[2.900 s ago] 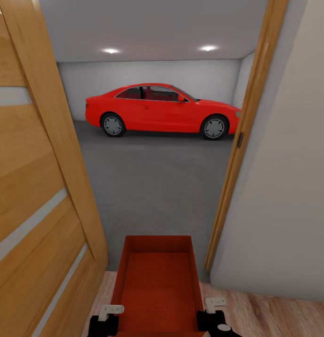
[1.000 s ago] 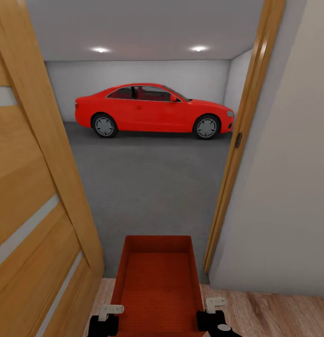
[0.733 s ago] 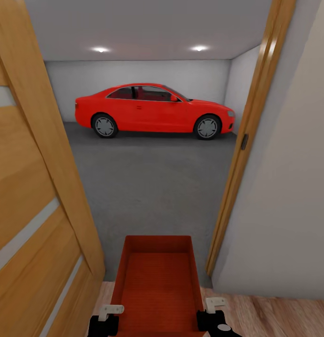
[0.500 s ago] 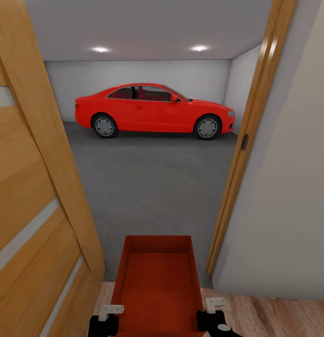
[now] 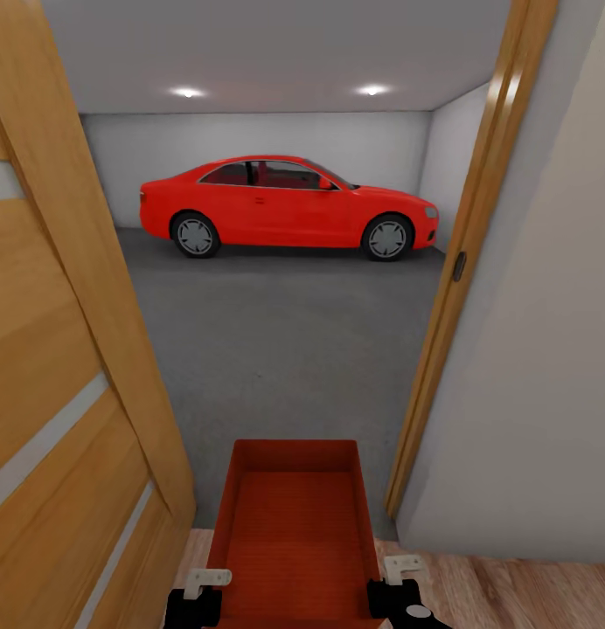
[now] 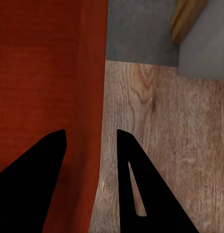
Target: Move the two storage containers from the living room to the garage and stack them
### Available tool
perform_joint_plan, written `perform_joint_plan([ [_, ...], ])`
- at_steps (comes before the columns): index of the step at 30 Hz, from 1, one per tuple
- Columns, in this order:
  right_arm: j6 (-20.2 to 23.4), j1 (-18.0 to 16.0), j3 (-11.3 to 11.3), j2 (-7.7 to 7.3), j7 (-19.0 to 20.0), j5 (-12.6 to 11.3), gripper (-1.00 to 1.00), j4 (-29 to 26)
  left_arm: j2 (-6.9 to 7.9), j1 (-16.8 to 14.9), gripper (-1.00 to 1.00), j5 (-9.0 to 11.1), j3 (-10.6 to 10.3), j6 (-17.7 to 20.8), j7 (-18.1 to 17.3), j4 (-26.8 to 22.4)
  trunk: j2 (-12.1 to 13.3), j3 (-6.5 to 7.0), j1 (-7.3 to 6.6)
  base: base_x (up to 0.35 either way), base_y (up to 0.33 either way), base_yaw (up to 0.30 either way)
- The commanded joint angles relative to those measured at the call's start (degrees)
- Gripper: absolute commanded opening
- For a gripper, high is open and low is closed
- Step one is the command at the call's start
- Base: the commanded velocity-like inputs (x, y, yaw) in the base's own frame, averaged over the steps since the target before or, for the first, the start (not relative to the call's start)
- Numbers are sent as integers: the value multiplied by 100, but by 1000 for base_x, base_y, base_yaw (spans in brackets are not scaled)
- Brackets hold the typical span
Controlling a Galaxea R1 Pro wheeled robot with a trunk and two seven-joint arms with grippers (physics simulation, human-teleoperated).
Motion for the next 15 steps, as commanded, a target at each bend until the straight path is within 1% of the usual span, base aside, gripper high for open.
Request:
perform_joint_plan([
  [1, -17, -5, -5, 0, -50, -15, -100, 7, -1, -5, -100, -50, 165, -22, 81, -2, -2, -5, 1, 198, 0, 0],
  [4, -17, -5, -5, 0, -50, -17, -100, 7, -1, -5, -100, -50, 166, -22, 81, -2, -2, -5, 1, 216, 0, 0],
  [6, -17, -5, -5, 0, -50, -17, -100, 7, -1, -5, -100, -50, 166, -22, 81, -3, -2, -5, 1, 118, 0, 0],
  [15, -17, -5, -5, 0, -50, -16, -100, 7, -1, -5, -100, -50, 169, -22, 81, -2, -2, -5, 1, 24, 0, 0],
])
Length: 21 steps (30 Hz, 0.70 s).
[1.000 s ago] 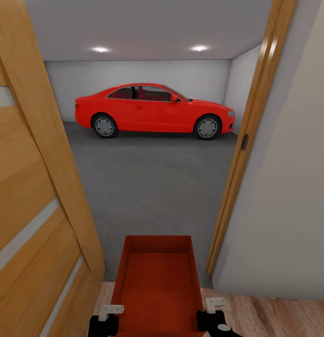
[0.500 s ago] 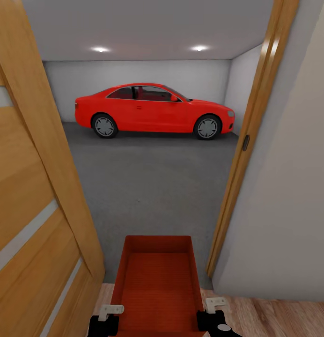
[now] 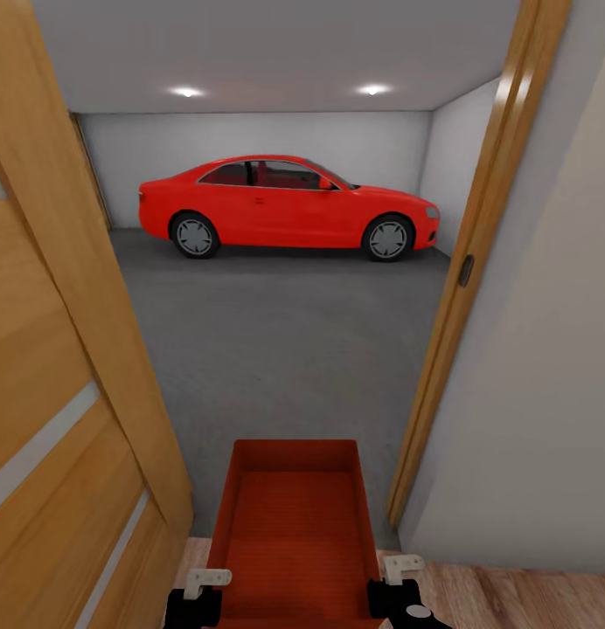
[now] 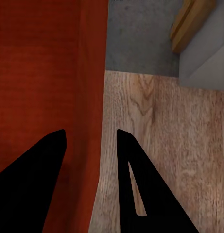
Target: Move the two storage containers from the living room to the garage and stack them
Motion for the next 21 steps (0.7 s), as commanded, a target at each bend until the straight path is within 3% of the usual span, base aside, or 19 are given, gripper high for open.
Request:
perform_joint_plan([
  [1, -17, -4, -5, 0, -50, -15, -100, 7, -1, -5, -100, -51, 169, -22, 81, 0, -2, -5, -1, 40, 0, 0],
  [21, -17, -4, -5, 0, -50, -16, -100, 7, -1, -5, -100, -51, 168, -22, 81, 1, -2, -5, -1, 98, 0, 0],
])
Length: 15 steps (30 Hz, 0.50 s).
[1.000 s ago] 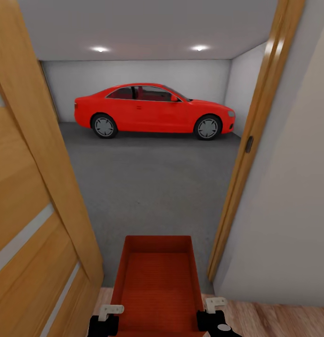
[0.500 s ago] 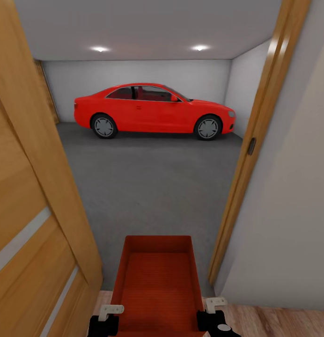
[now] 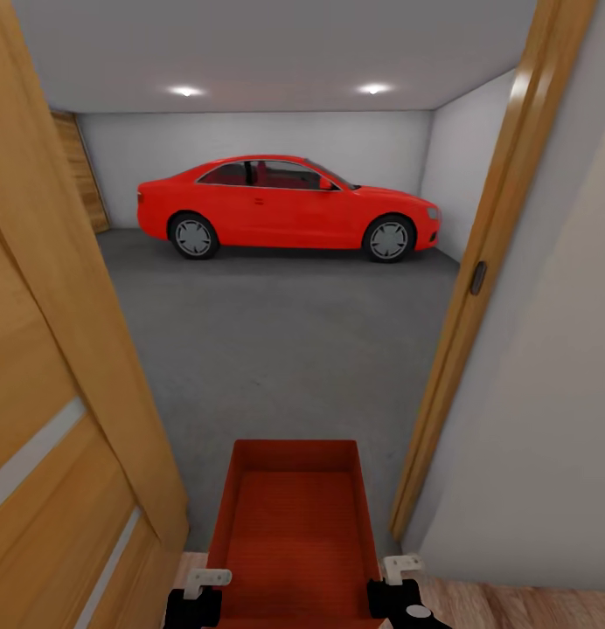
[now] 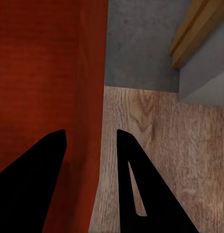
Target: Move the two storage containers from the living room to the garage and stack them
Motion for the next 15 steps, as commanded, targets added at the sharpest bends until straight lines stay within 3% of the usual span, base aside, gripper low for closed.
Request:
perform_joint_plan([
  [1, -17, -5, -5, 0, -50, -16, -100, 7, -1, -5, -100, -50, 166, -22, 81, -1, -2, -5, 2, 246, 0, 0],
  [6, -17, -5, -5, 0, -50, -15, -100, 7, -1, -5, -100, -50, 167, -22, 81, -4, -2, -5, 2, 163, 0, 0],
  [15, -17, -5, -5, 0, -50, -13, -100, 7, -1, -5, -100, -50, 169, -22, 81, -1, -2, -5, 2, 20, 0, 0],
])
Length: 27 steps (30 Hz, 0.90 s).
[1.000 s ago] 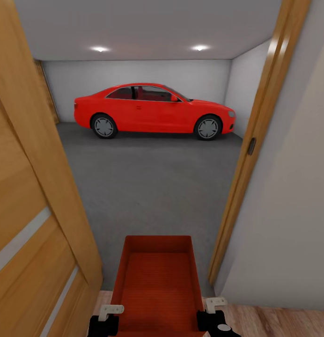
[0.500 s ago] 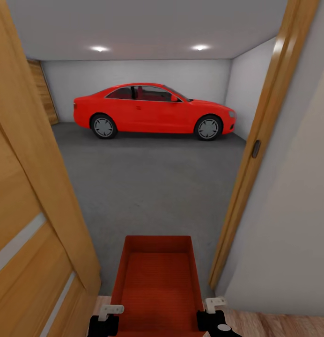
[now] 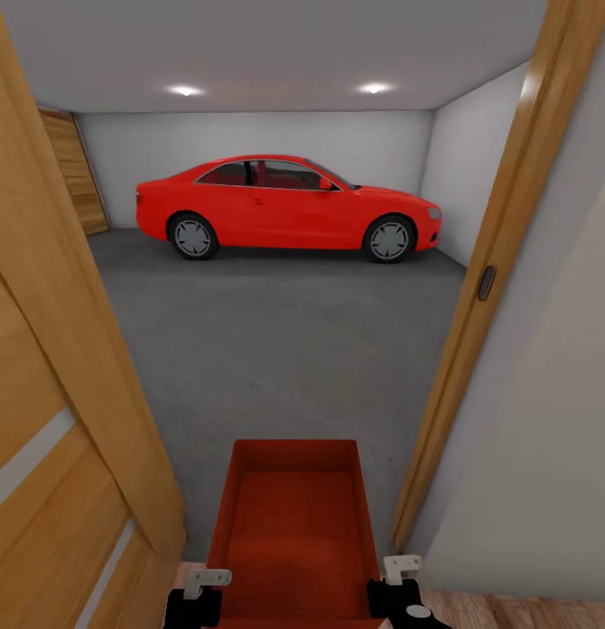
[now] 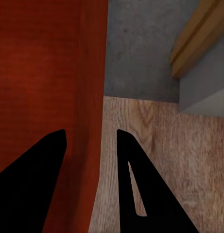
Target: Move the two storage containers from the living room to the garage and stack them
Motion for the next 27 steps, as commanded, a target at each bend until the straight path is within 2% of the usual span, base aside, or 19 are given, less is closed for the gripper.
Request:
perform_joint_plan([
  [1, -17, -4, -5, 0, -50, -15, -100, 7, -1, -5, -100, -49, 168, -22, 81, 0, -2, -5, -1, 31, 0, 0],
  [27, -17, -4, -5, 0, -50, -16, -100, 7, -1, -5, -100, -49, 166, -22, 81, 1, -2, -5, -1, 40, 14, 0],
])
